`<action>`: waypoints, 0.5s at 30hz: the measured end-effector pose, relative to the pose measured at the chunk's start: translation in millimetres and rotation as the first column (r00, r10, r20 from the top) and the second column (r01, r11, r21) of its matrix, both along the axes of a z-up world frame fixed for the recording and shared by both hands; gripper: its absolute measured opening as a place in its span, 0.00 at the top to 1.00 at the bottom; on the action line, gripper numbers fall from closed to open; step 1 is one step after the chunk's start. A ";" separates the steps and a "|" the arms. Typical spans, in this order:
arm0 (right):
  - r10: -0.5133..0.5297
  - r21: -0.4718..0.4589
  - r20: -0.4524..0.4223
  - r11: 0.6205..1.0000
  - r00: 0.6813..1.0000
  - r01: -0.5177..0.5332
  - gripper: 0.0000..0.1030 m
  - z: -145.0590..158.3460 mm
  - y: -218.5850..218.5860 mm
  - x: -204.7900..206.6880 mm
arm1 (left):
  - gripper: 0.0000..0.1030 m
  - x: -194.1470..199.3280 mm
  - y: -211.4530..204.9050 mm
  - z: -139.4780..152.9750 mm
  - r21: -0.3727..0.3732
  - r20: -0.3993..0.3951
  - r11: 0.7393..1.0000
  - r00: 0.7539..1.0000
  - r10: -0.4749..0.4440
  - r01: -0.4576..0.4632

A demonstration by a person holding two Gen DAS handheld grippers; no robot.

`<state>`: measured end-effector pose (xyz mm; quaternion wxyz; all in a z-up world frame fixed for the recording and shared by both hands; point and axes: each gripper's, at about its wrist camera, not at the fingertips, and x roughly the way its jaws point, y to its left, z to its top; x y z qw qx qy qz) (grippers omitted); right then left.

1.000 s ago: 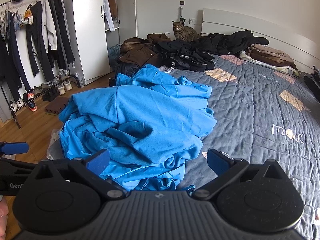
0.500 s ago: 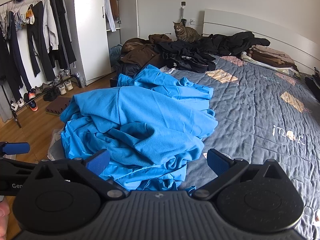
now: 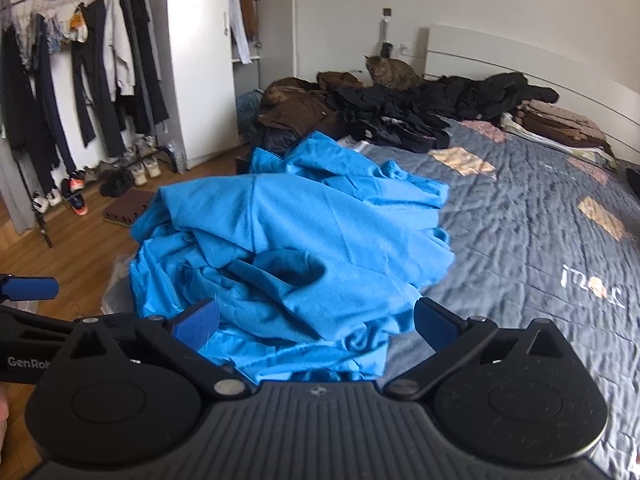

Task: Fold clothes
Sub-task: 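Reach into the blue pile and grasp the jacket edge with the right gripper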

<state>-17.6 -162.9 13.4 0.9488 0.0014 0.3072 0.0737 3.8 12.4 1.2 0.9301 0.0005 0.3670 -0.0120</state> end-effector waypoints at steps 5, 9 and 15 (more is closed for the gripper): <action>0.085 0.035 0.036 0.996 0.996 -0.086 0.00 -2.8 6.0 22.0 | 0.00 3.3 19.6 2.4 0.016 0.016 1.000 1.000 0.026 -0.026; 0.178 -0.019 0.054 0.984 0.983 -0.177 0.00 -1.8 19.3 45.5 | 0.00 6.9 42.8 3.3 0.009 0.025 0.997 0.996 0.080 -0.080; 0.284 -0.187 0.077 0.946 0.956 -0.266 0.00 -5.4 54.5 82.1 | 0.00 13.4 70.4 0.2 -0.042 0.006 0.989 0.990 0.141 -0.141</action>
